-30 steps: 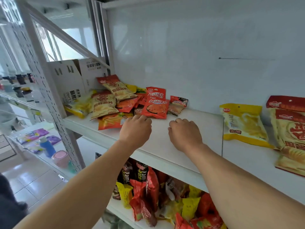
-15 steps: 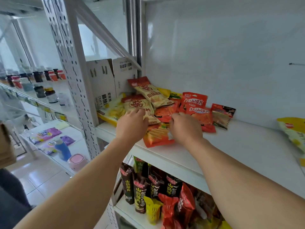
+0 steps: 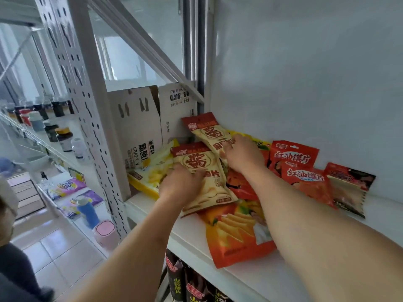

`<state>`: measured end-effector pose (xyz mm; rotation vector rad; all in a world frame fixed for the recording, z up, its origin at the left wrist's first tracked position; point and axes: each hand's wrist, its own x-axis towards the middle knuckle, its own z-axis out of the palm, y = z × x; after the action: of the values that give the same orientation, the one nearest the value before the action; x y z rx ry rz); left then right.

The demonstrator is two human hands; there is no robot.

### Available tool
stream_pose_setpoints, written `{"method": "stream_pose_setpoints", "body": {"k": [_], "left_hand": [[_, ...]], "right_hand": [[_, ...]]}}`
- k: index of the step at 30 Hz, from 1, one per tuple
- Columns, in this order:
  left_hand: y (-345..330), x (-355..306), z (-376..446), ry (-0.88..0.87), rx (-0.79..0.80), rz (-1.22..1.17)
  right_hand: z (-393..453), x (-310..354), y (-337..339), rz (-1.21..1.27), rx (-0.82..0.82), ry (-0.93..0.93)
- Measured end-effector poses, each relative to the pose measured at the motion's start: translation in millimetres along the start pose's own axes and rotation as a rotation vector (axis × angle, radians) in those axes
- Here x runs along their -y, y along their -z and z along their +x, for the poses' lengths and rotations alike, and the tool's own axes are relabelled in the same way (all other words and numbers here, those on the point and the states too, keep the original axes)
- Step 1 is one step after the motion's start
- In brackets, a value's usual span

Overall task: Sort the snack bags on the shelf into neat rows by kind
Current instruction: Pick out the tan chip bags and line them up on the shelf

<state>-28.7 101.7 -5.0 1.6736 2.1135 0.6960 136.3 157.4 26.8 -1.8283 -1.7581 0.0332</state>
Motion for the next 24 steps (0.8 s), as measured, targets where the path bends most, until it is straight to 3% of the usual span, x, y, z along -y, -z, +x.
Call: {"method": "stream_pose_setpoints", "body": {"k": [8, 14, 19, 24], "left_hand": [[-7, 1, 24, -0.018, -0.011, -0.136], [-10, 5, 30, -0.059, -0.031, -0.37], [-4, 11, 36, 0.16, 0.204, -0.912], [18, 13, 30, 0.265, 0.444, -1.085]], "right_hand": [[60, -11, -29, -0.023, 0.249, -0.246], [66, -14, -25, 0.29, 0.117, -0.305], [53, -18, 1, 0.606, 0.079, -0.45], [9, -27, 28, 0.788, -0.003, -0.52]]}}
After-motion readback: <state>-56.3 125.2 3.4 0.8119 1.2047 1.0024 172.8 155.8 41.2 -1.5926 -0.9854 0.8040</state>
